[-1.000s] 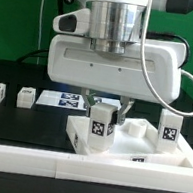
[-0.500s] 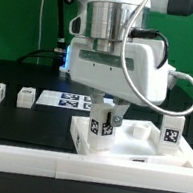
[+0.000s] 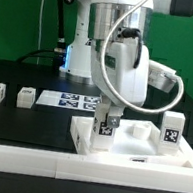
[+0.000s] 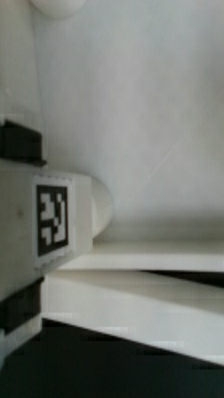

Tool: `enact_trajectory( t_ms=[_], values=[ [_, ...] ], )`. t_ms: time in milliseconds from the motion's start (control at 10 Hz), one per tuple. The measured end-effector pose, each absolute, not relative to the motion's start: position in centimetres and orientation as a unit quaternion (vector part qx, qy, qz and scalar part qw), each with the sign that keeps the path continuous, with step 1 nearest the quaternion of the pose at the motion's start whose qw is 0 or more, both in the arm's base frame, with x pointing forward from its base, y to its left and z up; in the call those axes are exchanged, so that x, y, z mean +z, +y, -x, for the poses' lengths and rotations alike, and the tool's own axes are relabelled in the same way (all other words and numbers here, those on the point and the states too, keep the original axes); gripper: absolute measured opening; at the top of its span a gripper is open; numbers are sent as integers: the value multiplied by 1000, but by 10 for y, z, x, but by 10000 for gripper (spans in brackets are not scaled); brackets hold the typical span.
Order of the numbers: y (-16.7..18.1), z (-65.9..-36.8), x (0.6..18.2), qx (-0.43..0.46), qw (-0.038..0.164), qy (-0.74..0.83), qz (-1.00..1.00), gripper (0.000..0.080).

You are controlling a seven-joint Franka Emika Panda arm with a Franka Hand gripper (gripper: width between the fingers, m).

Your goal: Assemble square table

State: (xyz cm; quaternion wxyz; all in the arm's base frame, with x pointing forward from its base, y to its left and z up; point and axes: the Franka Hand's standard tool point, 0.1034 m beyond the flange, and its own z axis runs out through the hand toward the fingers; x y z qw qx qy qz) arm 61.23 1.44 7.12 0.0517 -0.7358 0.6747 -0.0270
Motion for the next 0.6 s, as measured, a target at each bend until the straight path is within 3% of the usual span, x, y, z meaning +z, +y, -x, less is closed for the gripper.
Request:
enact_trajectory(
  t_ms=[100,300,600],
  values=[
    [15,-612,71,-27,52,673,737,291],
    [13,-612,71,-29,50,632,772,573],
    [14,-612,71,-33,45,536,842,645]
  ],
)
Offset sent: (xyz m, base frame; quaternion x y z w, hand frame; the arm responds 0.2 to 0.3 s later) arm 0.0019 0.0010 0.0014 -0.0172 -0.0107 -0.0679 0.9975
